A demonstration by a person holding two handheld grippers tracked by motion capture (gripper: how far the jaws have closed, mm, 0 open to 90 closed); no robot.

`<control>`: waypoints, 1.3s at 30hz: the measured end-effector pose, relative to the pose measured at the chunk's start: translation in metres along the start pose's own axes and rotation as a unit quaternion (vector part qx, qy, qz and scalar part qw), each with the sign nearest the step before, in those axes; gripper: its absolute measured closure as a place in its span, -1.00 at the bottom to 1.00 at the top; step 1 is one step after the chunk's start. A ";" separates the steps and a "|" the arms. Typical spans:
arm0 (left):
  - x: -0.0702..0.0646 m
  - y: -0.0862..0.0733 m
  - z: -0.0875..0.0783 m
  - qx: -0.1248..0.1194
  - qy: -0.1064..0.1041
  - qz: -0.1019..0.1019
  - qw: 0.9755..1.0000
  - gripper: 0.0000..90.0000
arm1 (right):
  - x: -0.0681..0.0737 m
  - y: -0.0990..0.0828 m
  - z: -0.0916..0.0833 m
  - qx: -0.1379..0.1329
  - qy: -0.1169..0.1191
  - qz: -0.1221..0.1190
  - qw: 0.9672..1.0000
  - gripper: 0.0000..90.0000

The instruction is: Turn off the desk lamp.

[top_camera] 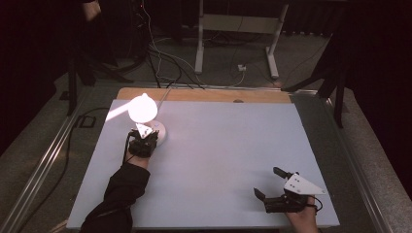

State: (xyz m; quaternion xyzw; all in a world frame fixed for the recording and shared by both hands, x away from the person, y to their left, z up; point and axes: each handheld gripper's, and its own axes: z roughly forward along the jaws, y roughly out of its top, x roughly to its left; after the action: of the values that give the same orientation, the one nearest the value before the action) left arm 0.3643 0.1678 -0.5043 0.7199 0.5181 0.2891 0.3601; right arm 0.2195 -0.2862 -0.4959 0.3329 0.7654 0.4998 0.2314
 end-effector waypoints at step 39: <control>0.002 -0.005 0.005 0.008 0.000 0.010 1.000 1.00 | 0.000 0.000 0.000 0.002 0.001 0.000 1.000 -1.00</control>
State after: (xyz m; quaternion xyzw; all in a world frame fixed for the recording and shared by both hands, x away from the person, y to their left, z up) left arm 0.3661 0.1694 -0.5116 0.7278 0.5130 0.2890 0.3516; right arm 0.2194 -0.2858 -0.4961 0.3327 0.7669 0.4983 0.2299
